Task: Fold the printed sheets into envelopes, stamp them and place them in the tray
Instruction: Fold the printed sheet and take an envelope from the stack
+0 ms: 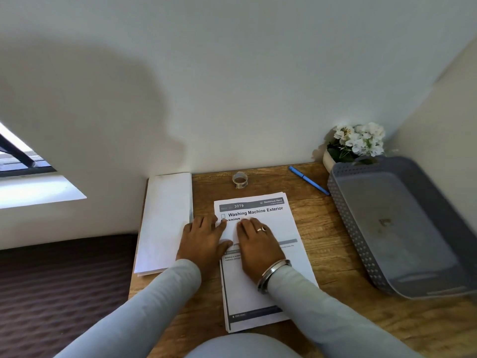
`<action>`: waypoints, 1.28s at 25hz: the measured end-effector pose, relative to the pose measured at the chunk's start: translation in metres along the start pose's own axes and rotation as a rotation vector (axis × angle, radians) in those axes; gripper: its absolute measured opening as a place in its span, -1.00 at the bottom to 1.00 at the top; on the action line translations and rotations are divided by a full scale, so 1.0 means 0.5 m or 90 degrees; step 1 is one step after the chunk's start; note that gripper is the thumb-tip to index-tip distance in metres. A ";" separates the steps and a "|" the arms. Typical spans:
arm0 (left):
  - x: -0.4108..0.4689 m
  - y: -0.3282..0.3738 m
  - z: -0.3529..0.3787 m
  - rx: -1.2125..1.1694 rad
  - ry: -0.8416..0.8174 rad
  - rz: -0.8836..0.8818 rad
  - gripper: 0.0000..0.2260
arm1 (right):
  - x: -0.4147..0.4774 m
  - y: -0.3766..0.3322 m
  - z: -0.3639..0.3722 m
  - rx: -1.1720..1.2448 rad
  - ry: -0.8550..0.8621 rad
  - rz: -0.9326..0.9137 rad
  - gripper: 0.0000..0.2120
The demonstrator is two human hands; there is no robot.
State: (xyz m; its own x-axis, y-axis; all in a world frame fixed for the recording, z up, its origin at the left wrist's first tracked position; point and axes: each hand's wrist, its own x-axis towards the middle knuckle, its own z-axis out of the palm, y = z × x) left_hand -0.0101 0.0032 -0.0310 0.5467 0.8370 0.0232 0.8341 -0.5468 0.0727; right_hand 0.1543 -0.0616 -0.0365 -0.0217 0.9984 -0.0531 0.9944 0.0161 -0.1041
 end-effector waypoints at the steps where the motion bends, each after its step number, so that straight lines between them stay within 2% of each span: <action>1: 0.000 0.000 0.001 0.000 -0.004 -0.001 -0.49 | 0.003 -0.013 0.003 0.010 -0.004 -0.001 -0.45; 4: 0.001 0.000 0.002 0.001 0.001 0.007 -0.49 | 0.005 0.005 -0.003 -0.005 0.001 0.007 -0.45; 9: -0.001 -0.001 0.002 -0.017 0.012 0.015 -0.48 | -0.022 0.131 -0.027 -0.013 0.024 0.092 -0.49; 12: 0.002 0.003 -0.011 -0.026 -0.025 0.009 -0.45 | -0.040 0.183 -0.041 -0.015 0.010 0.132 -0.48; 18: 0.061 0.005 -0.049 -0.021 -0.142 0.023 -0.36 | -0.029 0.184 -0.064 -0.015 -0.048 0.150 -0.42; 25: 0.105 0.017 -0.075 -0.030 -0.259 0.006 -0.42 | 0.006 0.207 -0.115 0.053 -0.169 0.131 -0.23; 28: 0.111 0.022 -0.075 -0.041 -0.277 0.006 -0.43 | 0.026 0.210 -0.128 0.060 -0.211 0.135 -0.16; 32: 0.114 0.024 -0.076 -0.037 -0.288 0.020 -0.32 | 0.048 0.205 -0.143 0.055 -0.248 0.137 -0.17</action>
State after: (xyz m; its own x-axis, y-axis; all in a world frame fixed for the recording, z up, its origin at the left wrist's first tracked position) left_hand 0.0284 0.0450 0.0091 0.5596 0.7199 -0.4107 0.8182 -0.5588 0.1353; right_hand 0.2632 -0.0322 0.0223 0.1305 0.8831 -0.4506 0.9686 -0.2106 -0.1322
